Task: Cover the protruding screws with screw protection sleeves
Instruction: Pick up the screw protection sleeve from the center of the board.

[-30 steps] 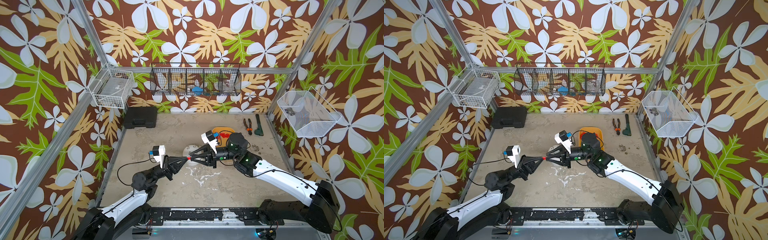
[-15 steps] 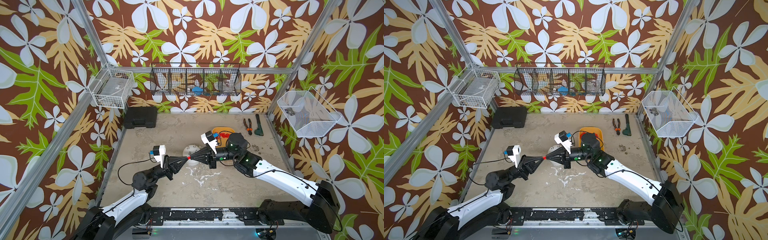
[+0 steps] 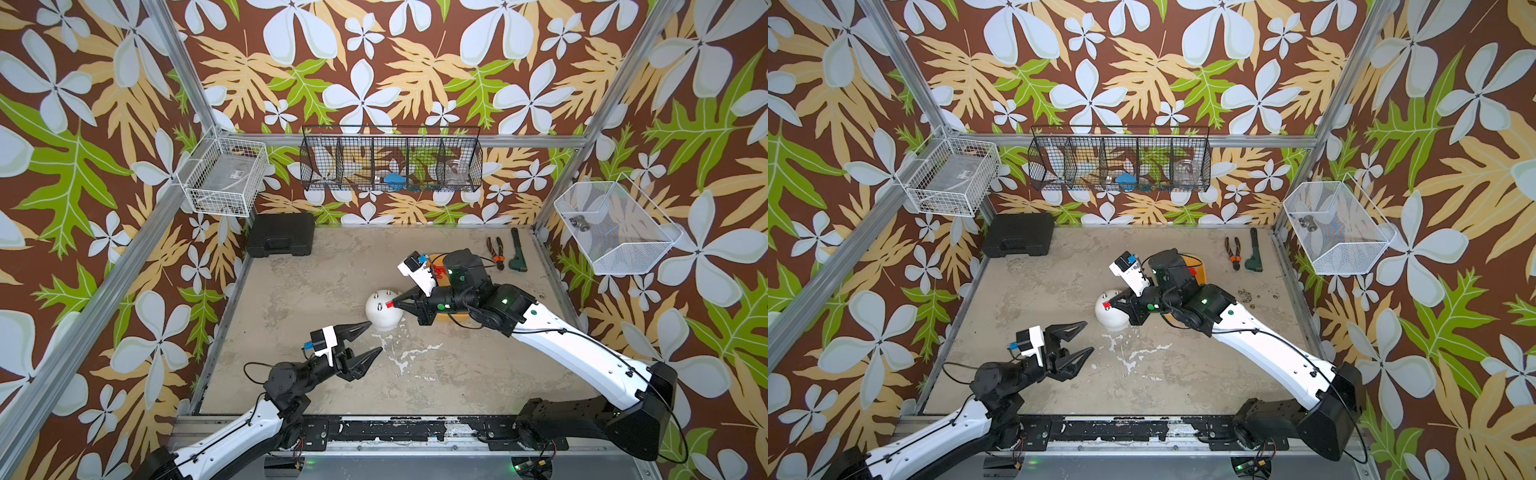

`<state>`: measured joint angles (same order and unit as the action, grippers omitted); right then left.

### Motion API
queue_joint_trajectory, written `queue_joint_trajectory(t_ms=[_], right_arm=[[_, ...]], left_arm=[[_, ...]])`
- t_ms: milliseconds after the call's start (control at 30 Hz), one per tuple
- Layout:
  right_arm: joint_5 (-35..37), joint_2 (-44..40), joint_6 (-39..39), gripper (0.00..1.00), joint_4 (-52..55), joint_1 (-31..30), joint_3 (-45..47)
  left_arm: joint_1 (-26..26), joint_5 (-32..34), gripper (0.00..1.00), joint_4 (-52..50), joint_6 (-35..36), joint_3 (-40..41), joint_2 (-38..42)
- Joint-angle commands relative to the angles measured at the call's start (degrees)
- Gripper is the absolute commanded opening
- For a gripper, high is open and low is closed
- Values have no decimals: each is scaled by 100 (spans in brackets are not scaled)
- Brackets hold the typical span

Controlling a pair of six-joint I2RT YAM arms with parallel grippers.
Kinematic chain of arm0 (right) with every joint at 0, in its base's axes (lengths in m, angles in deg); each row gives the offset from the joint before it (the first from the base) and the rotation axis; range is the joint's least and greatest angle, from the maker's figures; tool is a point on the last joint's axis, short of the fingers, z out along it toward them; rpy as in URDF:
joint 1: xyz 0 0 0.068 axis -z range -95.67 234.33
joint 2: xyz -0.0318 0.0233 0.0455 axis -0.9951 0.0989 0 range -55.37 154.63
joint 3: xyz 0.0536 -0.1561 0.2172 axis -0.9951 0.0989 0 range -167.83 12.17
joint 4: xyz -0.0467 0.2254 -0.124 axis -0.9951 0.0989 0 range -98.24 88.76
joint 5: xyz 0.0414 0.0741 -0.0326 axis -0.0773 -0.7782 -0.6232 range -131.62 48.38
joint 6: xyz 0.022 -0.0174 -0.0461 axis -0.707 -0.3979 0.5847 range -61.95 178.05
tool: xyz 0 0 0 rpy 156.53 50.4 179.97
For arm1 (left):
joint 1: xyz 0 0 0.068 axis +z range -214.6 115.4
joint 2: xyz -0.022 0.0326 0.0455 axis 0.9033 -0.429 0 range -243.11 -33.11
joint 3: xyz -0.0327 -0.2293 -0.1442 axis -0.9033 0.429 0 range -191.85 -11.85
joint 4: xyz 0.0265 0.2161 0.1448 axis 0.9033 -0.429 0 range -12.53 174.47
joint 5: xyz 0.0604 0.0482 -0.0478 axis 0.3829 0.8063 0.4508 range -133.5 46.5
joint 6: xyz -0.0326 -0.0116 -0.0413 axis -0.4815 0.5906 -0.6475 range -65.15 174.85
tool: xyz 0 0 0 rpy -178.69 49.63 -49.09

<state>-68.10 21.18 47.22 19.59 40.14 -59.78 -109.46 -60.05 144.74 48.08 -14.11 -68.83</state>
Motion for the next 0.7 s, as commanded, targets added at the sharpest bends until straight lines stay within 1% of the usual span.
queue_joint_trajectory(t_ms=[0, 67, 133, 267, 333, 400, 567, 667], right_arm=[[482, 19, 58, 0, 1381, -35, -86], [459, 91, 116, 0, 1593, -74, -175], [398, 228, 240, 0, 1817, -134, -297], [444, 494, 406, 0, 2111, -377, -505], [410, 573, 450, 0, 2165, -439, -567], [474, 606, 441, 0, 2117, -468, -584], [279, 627, 402, 0, 1918, -510, -605], [239, 672, 368, 0, 1845, -561, -611]], left_arm=[[-471, 1778, 68, -1004, 1970, -4, 26], [-514, 1858, 69, -1025, 2166, -27, -146], [-569, 1684, 70, -1028, 2340, -83, -403], [-871, 1775, 71, -994, 2628, -297, -1009], [-976, 1852, 71, -848, 2645, -353, -1182], [-985, 1652, 71, -770, 2610, -397, -1258], [-1004, 1390, 70, -652, 2508, -439, -1388], [-1003, 1361, 65, -654, 2447, -476, -1434]])
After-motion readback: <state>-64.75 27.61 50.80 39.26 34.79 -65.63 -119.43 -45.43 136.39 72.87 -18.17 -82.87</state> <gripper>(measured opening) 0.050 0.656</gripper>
